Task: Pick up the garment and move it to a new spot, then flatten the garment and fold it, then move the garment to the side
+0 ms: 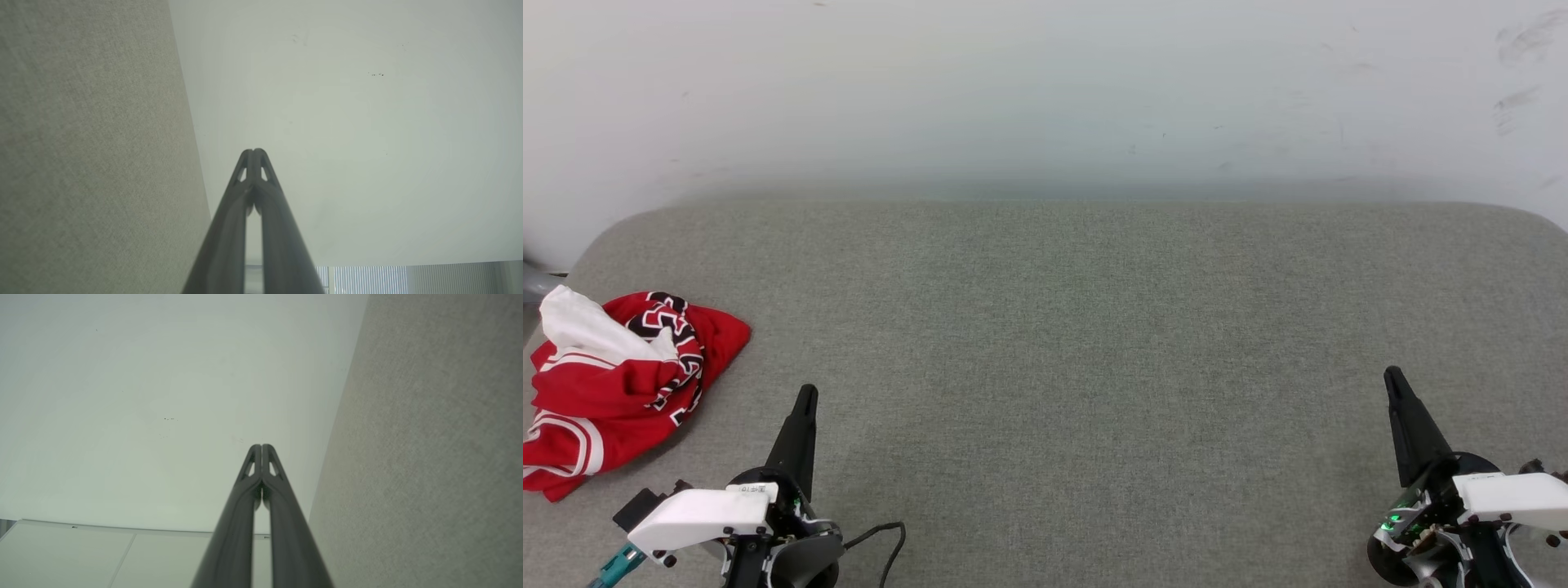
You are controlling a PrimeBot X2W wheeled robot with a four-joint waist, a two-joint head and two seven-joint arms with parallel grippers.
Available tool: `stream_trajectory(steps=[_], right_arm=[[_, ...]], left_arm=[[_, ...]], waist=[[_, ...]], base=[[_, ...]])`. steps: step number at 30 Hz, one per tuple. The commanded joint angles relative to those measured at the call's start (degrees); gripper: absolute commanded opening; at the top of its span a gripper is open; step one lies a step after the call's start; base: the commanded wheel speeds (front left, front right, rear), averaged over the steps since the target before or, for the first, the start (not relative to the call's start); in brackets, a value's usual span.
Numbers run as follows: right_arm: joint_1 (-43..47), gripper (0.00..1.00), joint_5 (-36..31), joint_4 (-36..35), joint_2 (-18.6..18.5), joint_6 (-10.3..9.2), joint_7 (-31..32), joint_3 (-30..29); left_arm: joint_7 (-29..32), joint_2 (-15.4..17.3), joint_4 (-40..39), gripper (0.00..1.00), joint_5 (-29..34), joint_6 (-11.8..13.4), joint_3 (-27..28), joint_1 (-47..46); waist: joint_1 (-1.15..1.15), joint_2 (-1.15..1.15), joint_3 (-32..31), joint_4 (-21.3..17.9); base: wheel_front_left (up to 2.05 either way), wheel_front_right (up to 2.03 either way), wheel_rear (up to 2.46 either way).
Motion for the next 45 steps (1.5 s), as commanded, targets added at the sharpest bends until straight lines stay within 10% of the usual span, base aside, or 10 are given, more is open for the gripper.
stream_trajectory(steps=[1, 19, 20, 45], right_arm=[[-0.7, 0.00, -0.3, 0.1, 0.3, -0.04, 0.1, 0.0], [-0.7, 0.00, -0.3, 0.1, 0.3, -0.04, 0.1, 0.0], [0.0, 1.00, 0.0, 0.0, 0.0, 0.00, 0.0, 0.0], [2.5, 1.00, -19.2, -3.7, 0.1, -0.01, -6.4, -0.5]], left_arm=[[0.2, -0.1, 0.0, 0.00, 0.1, -0.2, 0.2, -0.4], [0.1, -0.1, 0.0, 0.00, 0.1, -0.2, 0.2, -0.4], [0.0, 0.0, 0.0, 1.00, 0.0, 0.0, 0.0, 0.0], [-6.4, -0.1, -3.6, 1.00, 16.6, 1.8, 0.8, 1.5]], waist=[[0.00, 0.00, 0.0, 0.0], [0.00, 0.00, 0.0, 0.0], [0.00, 0.00, 0.0, 0.0], [0.00, 0.00, 0.2, 0.1]], base=[[0.00, 0.00, 0.00], [0.00, 0.00, 0.00], [0.00, 0.00, 0.00], [0.00, 0.00, 0.00]])
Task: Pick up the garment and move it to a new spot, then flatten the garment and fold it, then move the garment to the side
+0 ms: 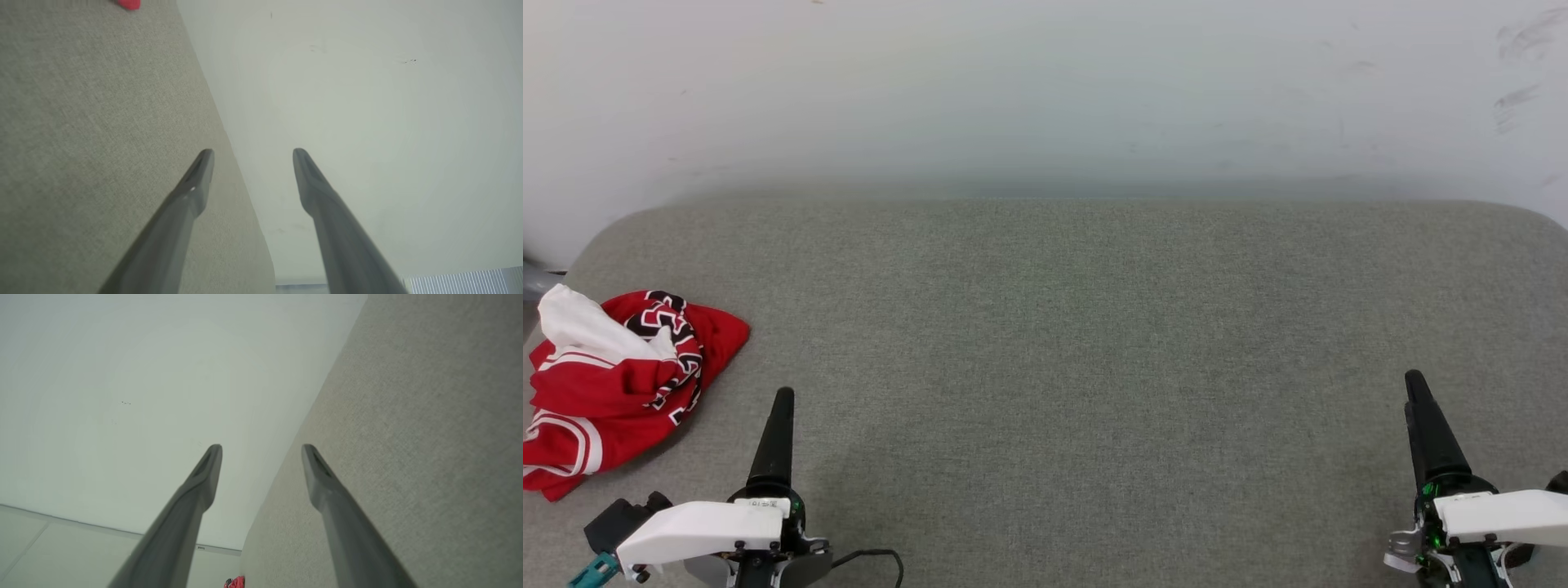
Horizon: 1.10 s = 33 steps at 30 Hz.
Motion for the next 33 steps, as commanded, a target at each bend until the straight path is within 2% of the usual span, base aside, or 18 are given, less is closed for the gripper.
stream_trajectory(steps=[1, 13, 20, 32, 33], right_arm=[[-0.5, 1.00, -3.2, -2.0, 0.0, 0.01, -0.9, -0.1], [0.0, 1.00, -18.2, -6.7, 0.0, 0.01, -3.6, 1.0], [0.5, 1.00, -26.3, -8.5, 0.0, 0.01, -5.0, 1.9], [1.0, 1.00, -36.2, -9.6, 0.1, 0.01, -7.0, 2.7], [1.1, 1.00, -38.8, -9.7, 0.1, 0.01, -7.5, 2.8]], left_arm=[[-0.8, 0.1, -2.0, 1.00, 3.2, 0.8, -0.3, -1.0], [-3.4, 0.2, -6.1, 1.00, 18.9, 6.3, -3.3, -0.2], [-4.8, 0.2, -7.3, 1.00, 26.5, 8.0, -4.6, 0.0], [-6.8, 0.2, -8.2, 1.00, 38.3, 9.7, -6.6, 0.3], [-7.4, 0.4, -8.2, 1.00, 41.3, 10.0, -7.3, 0.3]], waist=[[0.00, 0.00, 0.0, 0.0], [0.00, 0.00, 0.2, 0.1], [0.00, 0.00, 0.3, 0.2], [0.00, 0.00, 0.3, 0.4], [0.00, 0.00, 0.4, 0.4]], base=[[0.00, 0.00, 0.00], [0.00, 0.00, 0.00], [0.00, 0.00, 0.00], [0.00, 0.00, 0.00], [0.00, 0.00, 0.00]])
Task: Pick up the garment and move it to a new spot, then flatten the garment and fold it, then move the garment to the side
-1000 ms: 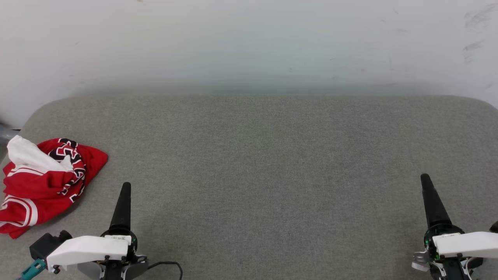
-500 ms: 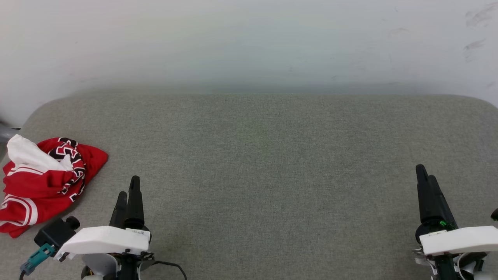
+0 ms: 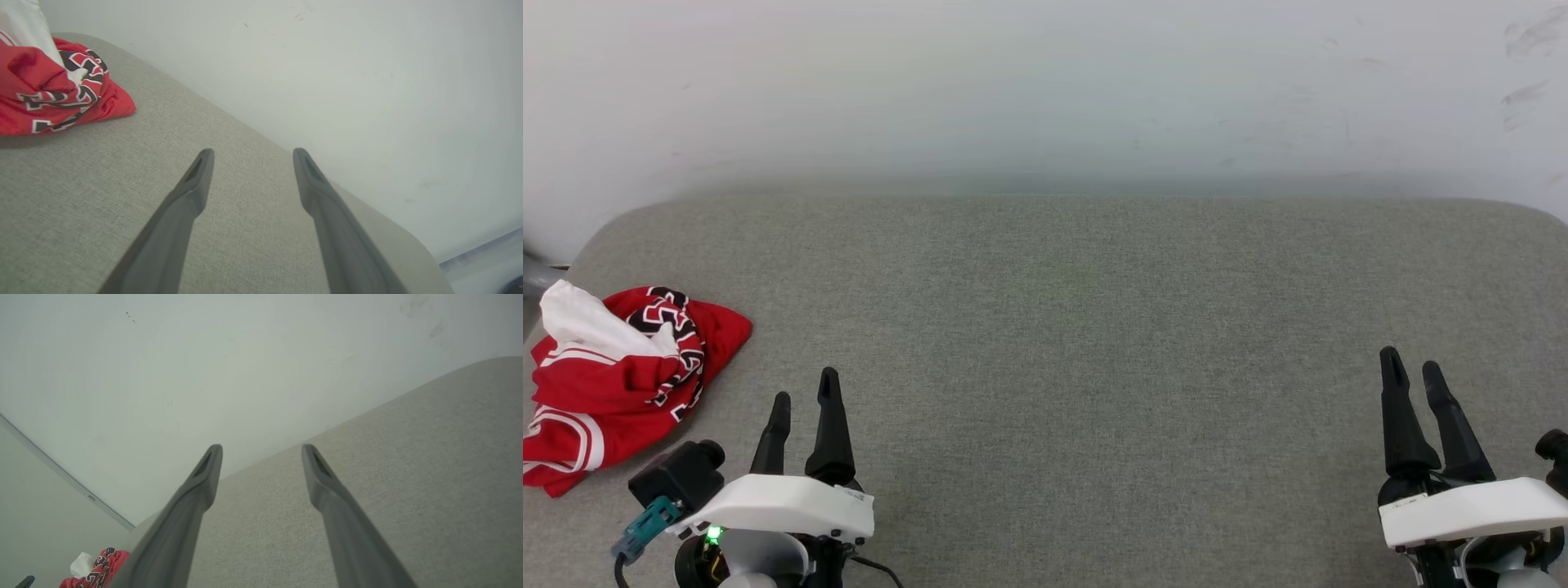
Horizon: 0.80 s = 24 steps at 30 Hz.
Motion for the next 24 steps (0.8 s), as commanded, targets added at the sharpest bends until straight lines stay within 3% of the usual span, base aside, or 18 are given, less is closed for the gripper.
stream_trajectory(steps=[1, 24], right_arm=[[-0.3, 1.00, -1.9, -1.1, 0.0, 0.01, -0.6, 0.1], [0.8, 1.00, -18.1, -1.3, 0.1, 0.00, -4.1, 0.9]], left_arm=[[-0.6, 0.5, -0.9, 1.00, 2.2, 0.5, -0.4, -0.4], [-4.0, 3.6, -0.3, 1.00, 17.2, 5.7, -7.3, -0.4]], waist=[[0.00, 0.00, 0.0, 0.0], [0.00, 0.00, 0.1, 0.3]], base=[[0.00, 0.00, 0.00], [0.00, 0.00, 0.00]])
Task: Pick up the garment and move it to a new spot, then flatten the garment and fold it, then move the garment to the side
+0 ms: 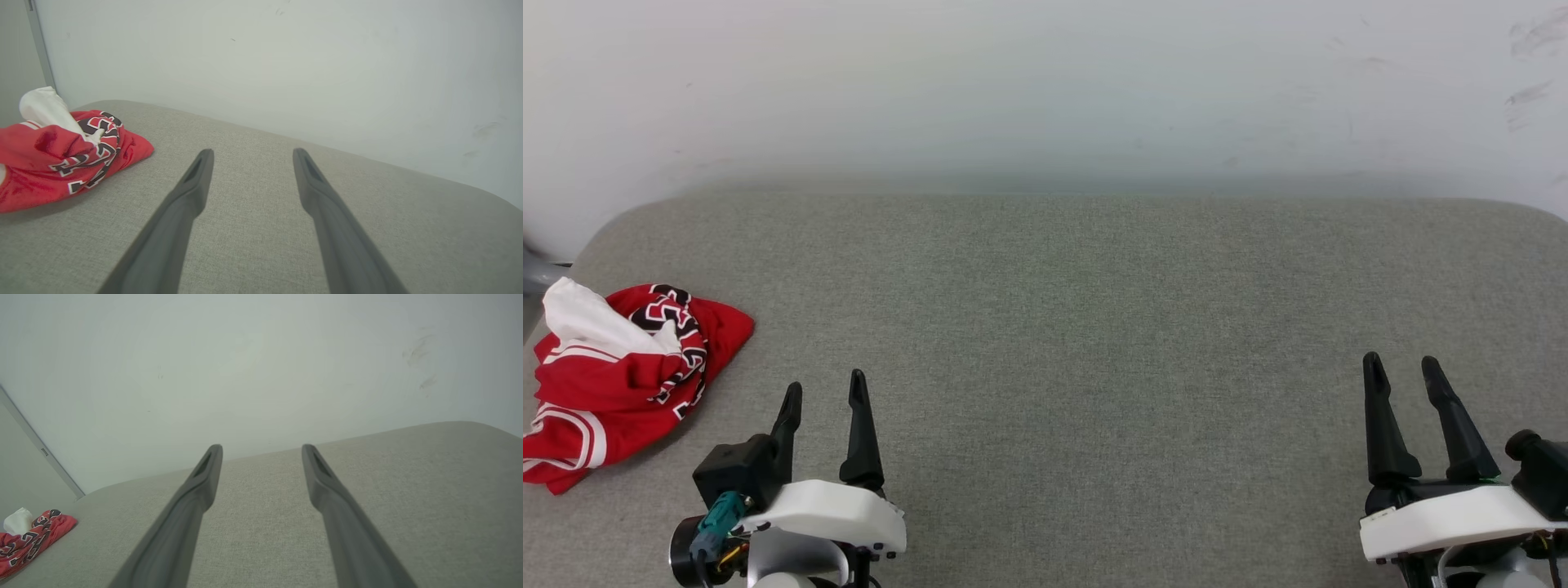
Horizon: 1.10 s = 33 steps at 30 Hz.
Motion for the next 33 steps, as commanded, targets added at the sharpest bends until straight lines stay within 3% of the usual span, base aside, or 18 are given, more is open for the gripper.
stream_trajectory(steps=[1, 15, 33], right_arm=[[0.2, 1.00, -1.8, -0.8, 0.1, -0.01, -0.6, 0.1], [0.7, 1.00, -9.0, -1.8, 0.1, -0.01, -2.4, 0.4], [1.7, 1.00, -16.7, -2.6, 0.1, -0.02, -4.4, 0.5]], left_arm=[[-0.6, 0.3, -0.5, 1.00, 1.5, 0.4, -0.3, -0.3], [-2.4, 0.9, -0.9, 1.00, 8.3, 2.4, -2.0, 0.2], [-4.4, 0.7, -0.7, 1.00, 16.1, 3.1, -2.6, 1.0]], waist=[[0.00, 0.00, 0.0, 0.0], [0.00, 0.00, -0.2, 0.3], [0.00, 0.00, -0.4, 0.6]], base=[[0.00, 0.00, 0.00], [0.00, 0.00, 0.00], [0.00, 0.00, 0.00]])
